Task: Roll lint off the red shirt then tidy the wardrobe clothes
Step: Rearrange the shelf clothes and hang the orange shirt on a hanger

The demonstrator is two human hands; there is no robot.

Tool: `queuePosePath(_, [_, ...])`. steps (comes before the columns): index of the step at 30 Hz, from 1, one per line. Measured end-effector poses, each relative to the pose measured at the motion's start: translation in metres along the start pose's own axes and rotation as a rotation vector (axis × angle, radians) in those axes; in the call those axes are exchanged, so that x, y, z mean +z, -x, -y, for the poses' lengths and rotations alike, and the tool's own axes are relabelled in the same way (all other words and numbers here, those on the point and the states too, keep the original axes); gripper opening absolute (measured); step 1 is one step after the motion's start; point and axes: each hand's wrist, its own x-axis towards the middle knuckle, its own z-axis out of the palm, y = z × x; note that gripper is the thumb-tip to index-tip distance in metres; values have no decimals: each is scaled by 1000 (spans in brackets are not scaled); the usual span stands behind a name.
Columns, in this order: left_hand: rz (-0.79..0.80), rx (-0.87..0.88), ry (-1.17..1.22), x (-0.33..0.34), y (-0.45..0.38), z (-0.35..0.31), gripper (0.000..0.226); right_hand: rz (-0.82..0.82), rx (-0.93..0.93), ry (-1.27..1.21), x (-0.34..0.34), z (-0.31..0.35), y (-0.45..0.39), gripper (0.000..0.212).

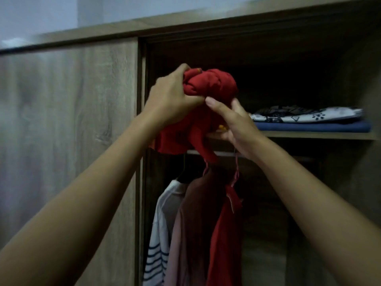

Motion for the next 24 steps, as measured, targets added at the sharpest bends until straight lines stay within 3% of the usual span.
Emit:
queuePosePath(3, [313, -119, 246, -4, 22, -24, 55, -67, 49, -123, -7, -3, 45, 46])
queuePosePath(5, [484, -255, 499, -1, 46, -37, 46, -110, 71, -175, -16, -11, 72, 34])
queuePosePath(8, [630, -315, 798, 18, 89, -48, 32, -208, 198, -169, -25, -33, 109, 29])
queuePosePath(14, [728, -594, 843, 65, 152, -29, 40, -299, 448, -15, -32, -87, 175, 31])
queuePosePath(19, [594, -636, 815, 81, 172, -17, 35, -324, 547, 83, -44, -131, 211, 41])
queuePosePath(24, [519, -594, 777, 83, 174, -13, 28, -287, 631, 338, -51, -157, 228, 43])
